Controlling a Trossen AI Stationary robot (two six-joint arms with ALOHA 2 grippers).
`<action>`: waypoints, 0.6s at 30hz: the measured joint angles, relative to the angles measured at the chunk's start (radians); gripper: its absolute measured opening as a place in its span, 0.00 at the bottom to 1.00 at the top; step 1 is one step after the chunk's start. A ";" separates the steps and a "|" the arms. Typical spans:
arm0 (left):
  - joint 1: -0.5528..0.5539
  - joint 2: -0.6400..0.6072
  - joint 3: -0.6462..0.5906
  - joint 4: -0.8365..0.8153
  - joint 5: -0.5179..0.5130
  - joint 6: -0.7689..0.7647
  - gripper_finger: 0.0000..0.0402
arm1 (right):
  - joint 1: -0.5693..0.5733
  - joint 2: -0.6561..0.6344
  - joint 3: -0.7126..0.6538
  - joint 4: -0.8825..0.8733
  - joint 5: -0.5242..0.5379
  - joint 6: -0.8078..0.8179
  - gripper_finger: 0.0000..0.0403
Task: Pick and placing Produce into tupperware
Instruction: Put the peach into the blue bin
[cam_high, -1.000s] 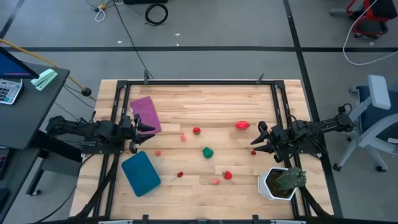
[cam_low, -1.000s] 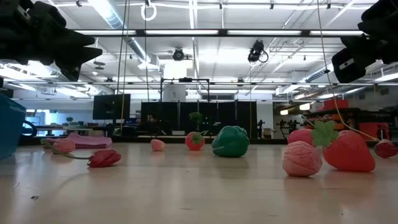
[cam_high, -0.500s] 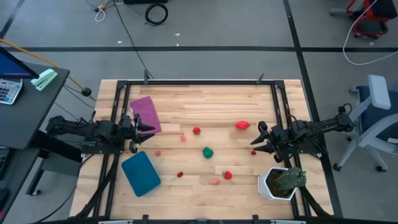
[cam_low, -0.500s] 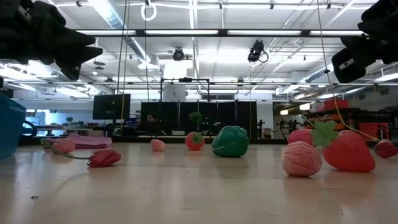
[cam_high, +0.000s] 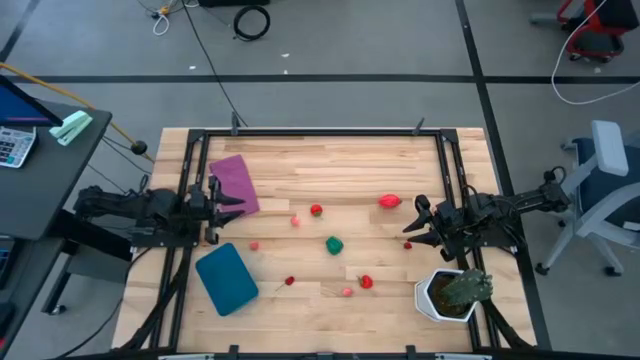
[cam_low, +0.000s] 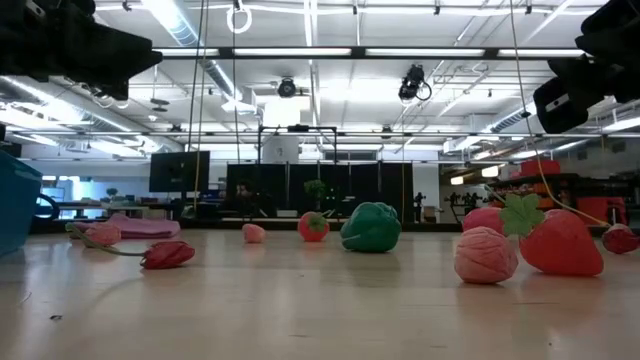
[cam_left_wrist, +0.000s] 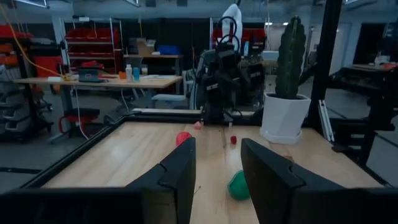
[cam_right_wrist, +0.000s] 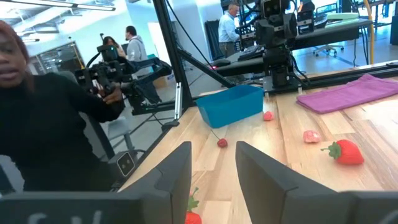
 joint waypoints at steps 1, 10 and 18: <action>0.000 0.000 0.008 -0.010 0.000 0.000 0.34 | 0.000 0.000 0.000 0.000 0.000 0.000 0.33; -0.002 0.008 0.166 -0.323 0.082 -0.058 0.36 | 0.000 0.000 0.001 -0.001 0.035 0.000 0.33; -0.001 0.154 0.425 -0.586 0.079 -0.248 0.38 | 0.000 0.003 0.007 0.003 0.118 0.058 0.33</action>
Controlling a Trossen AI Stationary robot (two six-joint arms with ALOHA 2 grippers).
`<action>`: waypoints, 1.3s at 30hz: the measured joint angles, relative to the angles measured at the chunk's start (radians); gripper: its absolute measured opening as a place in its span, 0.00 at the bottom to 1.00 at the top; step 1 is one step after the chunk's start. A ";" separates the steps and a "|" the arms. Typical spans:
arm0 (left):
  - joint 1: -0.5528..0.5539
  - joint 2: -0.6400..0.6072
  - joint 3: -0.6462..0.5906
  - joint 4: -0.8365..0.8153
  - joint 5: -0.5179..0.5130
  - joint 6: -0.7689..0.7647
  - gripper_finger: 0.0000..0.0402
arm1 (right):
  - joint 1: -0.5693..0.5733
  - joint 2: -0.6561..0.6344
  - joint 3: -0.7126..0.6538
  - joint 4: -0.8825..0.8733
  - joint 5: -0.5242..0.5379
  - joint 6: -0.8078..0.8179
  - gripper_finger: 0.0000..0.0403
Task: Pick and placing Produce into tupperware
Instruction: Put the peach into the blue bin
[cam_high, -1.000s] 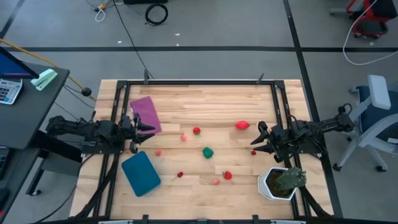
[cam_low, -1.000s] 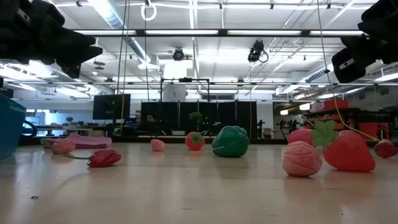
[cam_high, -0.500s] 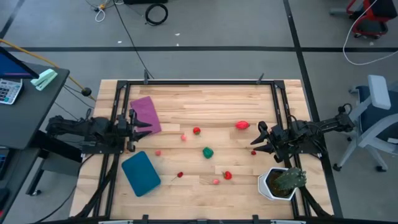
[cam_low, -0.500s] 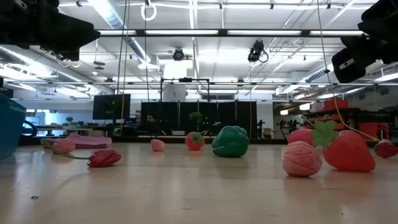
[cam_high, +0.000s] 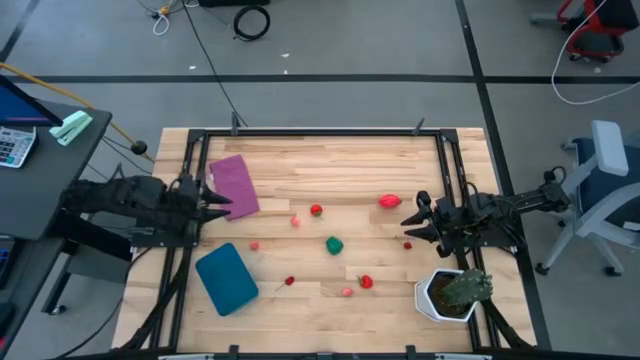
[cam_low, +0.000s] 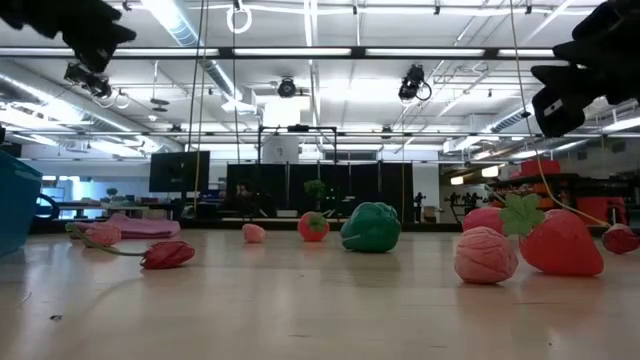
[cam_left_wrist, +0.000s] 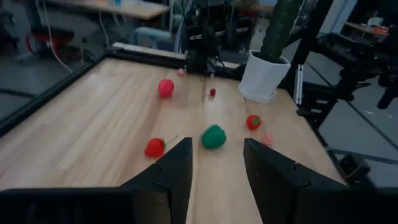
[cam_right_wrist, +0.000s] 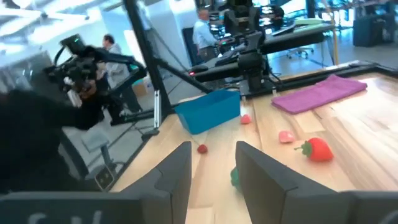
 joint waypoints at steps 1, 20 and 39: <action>0.000 0.027 0.034 -0.017 0.000 -0.014 0.38 | 0.000 0.000 0.001 0.003 0.009 0.025 0.33; 0.001 0.550 0.435 -0.415 -0.023 -0.123 0.36 | 0.000 0.000 0.004 0.001 0.066 0.098 0.33; 0.001 0.835 0.435 -0.510 -0.023 -0.211 0.34 | 0.000 0.007 0.005 0.220 0.191 -0.061 0.33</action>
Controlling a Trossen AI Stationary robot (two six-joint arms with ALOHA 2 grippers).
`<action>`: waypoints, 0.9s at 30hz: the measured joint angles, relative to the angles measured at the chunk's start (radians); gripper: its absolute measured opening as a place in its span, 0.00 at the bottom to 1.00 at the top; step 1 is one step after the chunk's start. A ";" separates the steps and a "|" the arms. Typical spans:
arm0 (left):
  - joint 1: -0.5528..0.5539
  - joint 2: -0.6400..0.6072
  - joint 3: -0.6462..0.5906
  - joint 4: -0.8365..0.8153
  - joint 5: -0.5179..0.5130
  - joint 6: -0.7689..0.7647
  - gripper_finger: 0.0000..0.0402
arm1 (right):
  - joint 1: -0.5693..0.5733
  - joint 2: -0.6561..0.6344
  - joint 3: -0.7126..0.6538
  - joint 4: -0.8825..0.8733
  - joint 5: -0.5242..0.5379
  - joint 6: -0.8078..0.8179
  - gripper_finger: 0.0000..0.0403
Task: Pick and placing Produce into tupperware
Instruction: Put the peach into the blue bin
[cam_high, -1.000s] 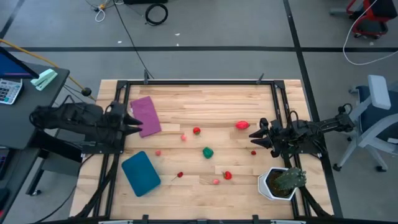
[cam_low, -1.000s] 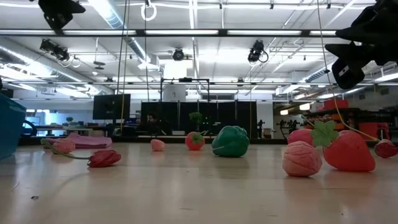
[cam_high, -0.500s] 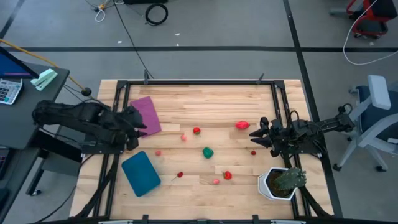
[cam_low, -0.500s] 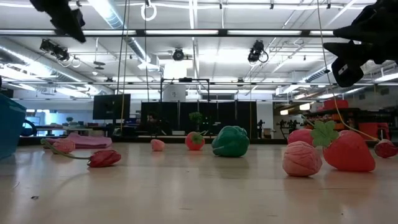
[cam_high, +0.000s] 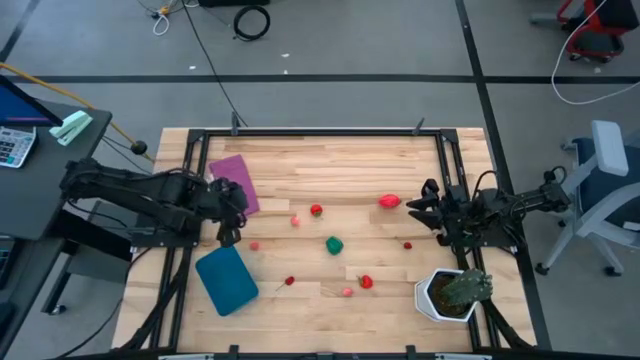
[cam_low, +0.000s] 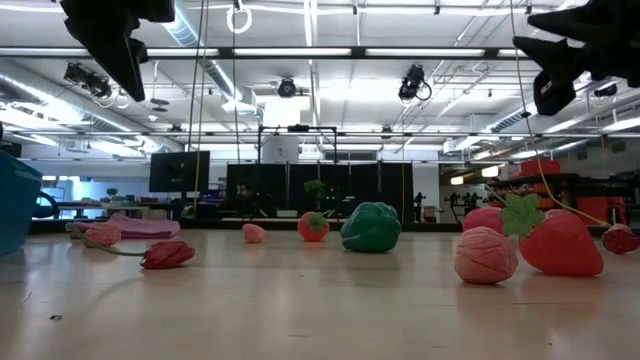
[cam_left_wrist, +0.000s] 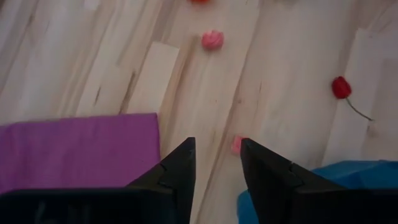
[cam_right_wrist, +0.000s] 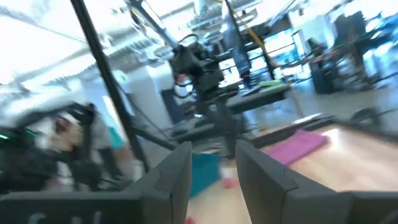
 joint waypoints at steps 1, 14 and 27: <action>0.000 0.014 0.000 -0.003 0.000 -0.009 0.35 | 0.000 0.005 0.000 0.001 0.010 -0.052 0.33; 0.000 0.217 0.000 0.023 0.033 -0.077 0.41 | 0.000 0.101 0.000 0.002 0.038 -0.133 0.38; -0.009 0.459 -0.001 0.052 0.192 0.028 0.41 | 0.000 0.187 0.000 -0.002 0.039 -0.032 0.39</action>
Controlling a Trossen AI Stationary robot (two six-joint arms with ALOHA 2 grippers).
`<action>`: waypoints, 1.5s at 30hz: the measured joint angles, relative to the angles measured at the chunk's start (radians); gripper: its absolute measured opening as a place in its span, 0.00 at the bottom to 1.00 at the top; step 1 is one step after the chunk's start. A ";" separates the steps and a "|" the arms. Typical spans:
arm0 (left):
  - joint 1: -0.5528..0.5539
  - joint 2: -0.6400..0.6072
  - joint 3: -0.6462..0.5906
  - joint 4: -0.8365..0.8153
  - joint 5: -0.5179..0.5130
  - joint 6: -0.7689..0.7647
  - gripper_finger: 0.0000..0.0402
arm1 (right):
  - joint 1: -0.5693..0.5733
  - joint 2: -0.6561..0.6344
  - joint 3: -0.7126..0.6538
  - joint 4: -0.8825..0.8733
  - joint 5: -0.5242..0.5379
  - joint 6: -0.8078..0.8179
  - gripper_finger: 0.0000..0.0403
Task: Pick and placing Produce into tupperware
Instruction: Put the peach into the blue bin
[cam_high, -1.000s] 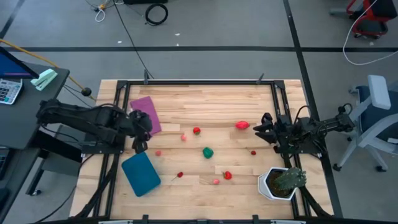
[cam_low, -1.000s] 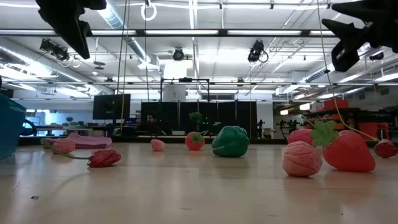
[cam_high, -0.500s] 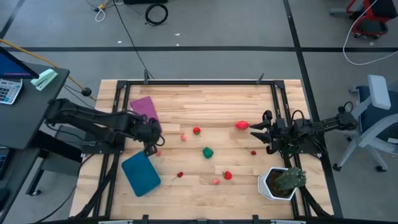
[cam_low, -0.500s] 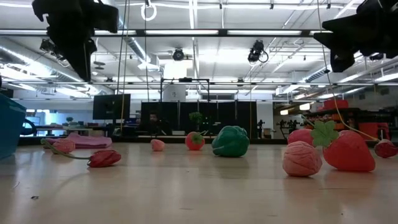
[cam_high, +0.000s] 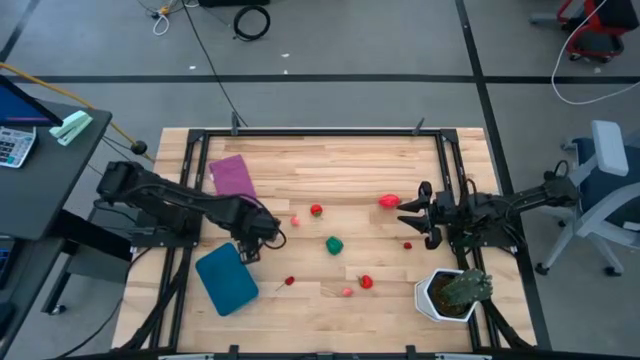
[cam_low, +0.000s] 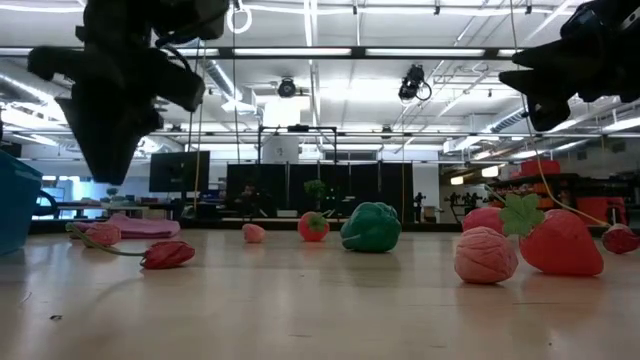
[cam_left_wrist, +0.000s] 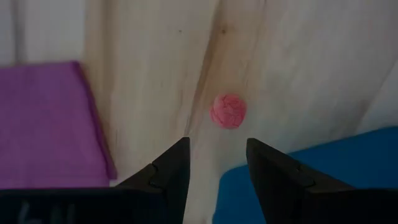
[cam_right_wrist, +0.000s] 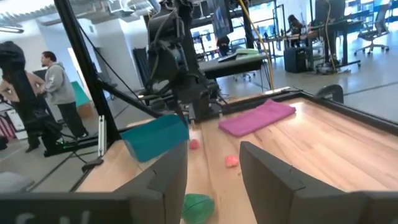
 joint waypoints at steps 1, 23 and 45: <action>-0.001 0.017 0.000 0.003 0.004 0.015 0.41 | 0.000 0.004 0.000 -0.003 0.000 0.000 0.39; -0.004 0.194 0.000 0.083 0.046 0.180 0.40 | 0.000 0.032 0.000 -0.031 0.000 0.001 0.38; -0.004 0.118 0.000 0.014 0.021 0.074 0.02 | 0.000 0.032 0.000 -0.031 0.000 0.033 0.38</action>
